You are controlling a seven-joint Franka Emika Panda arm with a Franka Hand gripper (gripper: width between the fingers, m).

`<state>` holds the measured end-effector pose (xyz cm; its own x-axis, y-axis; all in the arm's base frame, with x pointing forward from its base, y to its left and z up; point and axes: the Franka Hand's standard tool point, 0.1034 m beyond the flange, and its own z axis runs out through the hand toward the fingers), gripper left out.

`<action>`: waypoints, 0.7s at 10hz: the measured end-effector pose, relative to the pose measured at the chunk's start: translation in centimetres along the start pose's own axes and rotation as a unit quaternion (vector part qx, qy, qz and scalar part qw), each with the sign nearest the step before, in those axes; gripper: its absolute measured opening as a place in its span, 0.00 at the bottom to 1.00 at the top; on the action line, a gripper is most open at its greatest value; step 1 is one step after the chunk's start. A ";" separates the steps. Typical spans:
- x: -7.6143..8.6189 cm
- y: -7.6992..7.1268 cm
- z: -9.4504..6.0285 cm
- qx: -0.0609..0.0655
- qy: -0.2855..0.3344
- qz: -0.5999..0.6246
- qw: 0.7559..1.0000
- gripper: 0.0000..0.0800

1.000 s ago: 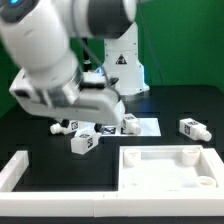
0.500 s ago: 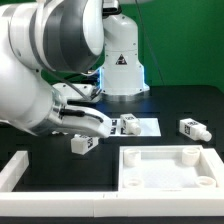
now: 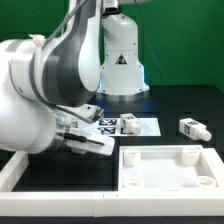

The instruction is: Assemble one leg

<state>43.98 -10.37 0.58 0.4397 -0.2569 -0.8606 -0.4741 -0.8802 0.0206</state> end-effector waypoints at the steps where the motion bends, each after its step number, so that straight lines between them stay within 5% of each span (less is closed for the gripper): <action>1: 0.0 -0.1 0.6 -0.002 -0.006 0.000 1.000 0.81; 2: 0.0 -0.1 0.5 -0.002 -0.005 -0.001 1.000 0.81; 4: 0.0 -0.1 0.6 -0.003 -0.005 -0.001 1.000 0.52; 5: 0.0 -0.1 0.5 -0.003 -0.005 -0.001 1.000 0.52; 6: -0.1 -0.4 0.4 -0.005 -0.003 -0.004 1.000 0.35; 7: -1.5 -2.0 -0.5 -0.015 0.008 -0.023 1.000 0.35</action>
Offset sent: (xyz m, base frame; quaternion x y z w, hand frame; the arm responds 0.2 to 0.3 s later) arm 0.0000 0.0000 0.0000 0.0000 0.0000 0.0000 1.0000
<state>44.69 -8.46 2.08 0.4736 -0.2216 -0.8524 -0.4300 -0.9028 -0.0042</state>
